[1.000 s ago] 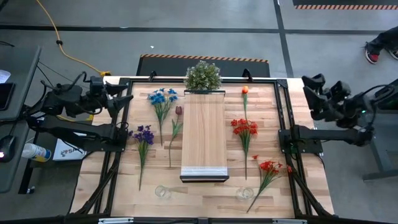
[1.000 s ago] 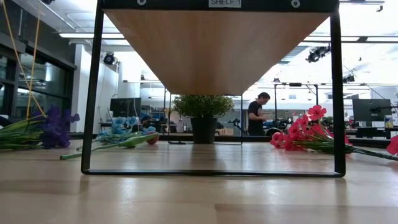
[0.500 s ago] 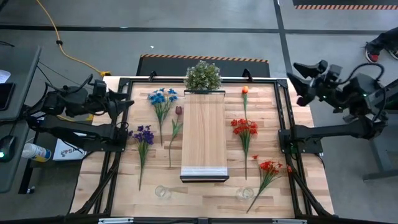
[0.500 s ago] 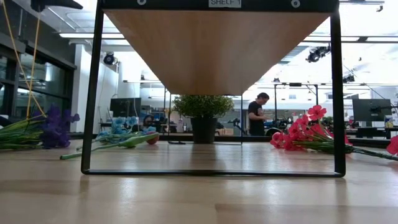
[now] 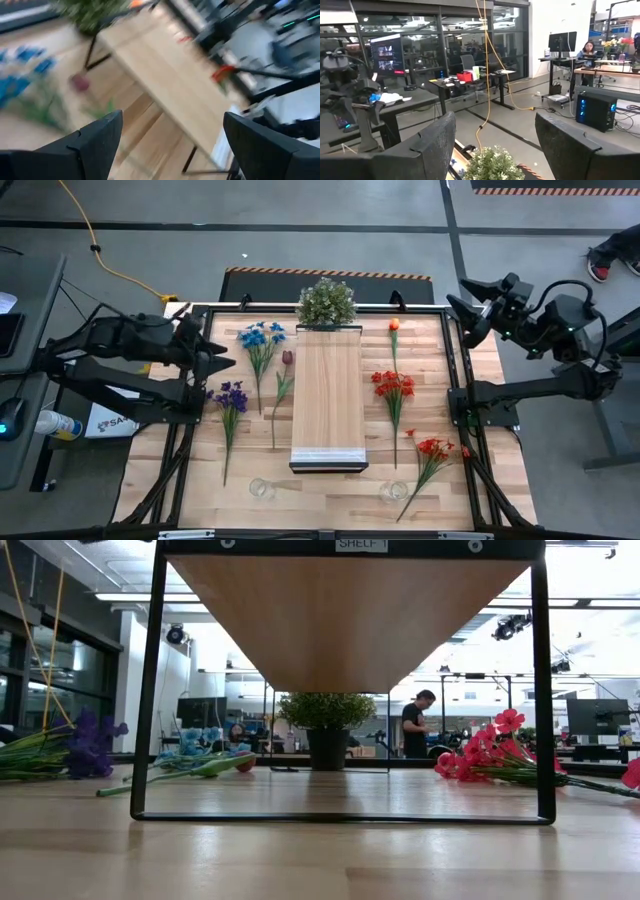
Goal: Pick and place flowers into a vace then onto a shelf
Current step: Put the purple flowers into the left transparent vase
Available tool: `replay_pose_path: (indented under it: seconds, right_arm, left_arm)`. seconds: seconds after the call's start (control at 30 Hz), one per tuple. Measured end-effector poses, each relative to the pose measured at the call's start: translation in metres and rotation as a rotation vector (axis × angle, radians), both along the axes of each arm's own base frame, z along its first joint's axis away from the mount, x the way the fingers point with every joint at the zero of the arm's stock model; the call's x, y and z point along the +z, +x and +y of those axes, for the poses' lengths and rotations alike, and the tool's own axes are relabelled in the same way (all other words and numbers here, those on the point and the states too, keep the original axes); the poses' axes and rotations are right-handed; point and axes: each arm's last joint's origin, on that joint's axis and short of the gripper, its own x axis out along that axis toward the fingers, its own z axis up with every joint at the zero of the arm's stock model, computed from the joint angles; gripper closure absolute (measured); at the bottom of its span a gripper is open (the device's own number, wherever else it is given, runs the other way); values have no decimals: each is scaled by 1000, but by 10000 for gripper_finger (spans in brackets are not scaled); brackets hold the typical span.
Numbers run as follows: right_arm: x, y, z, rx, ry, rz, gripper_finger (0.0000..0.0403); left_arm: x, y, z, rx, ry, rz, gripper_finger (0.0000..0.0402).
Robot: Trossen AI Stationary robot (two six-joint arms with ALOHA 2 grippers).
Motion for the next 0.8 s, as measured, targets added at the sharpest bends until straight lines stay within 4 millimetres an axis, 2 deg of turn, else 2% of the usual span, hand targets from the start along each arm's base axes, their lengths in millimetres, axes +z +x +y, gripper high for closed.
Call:
replay_pose_path:
  seconds: [0.23, 0.37, 0.6, 0.8]
  right_arm:
    - [1, -3, 0, -3, 0, -8, 141]
    - [1, -3, 0, -3, 0, -8, 141]
    - [-2, -2, 0, -2, 2, 18, 141]
    - [-5, -2, 0, -1, 5, 48, 141]
  left_arm:
    - [23, 17, -1, 104, -127, 235, 23]
    - [27, 29, -1, 146, -168, 318, 23]
    - [7, 50, -6, 189, -346, 476, 23]
    - [-12, 63, -16, 203, -389, 568, 23]
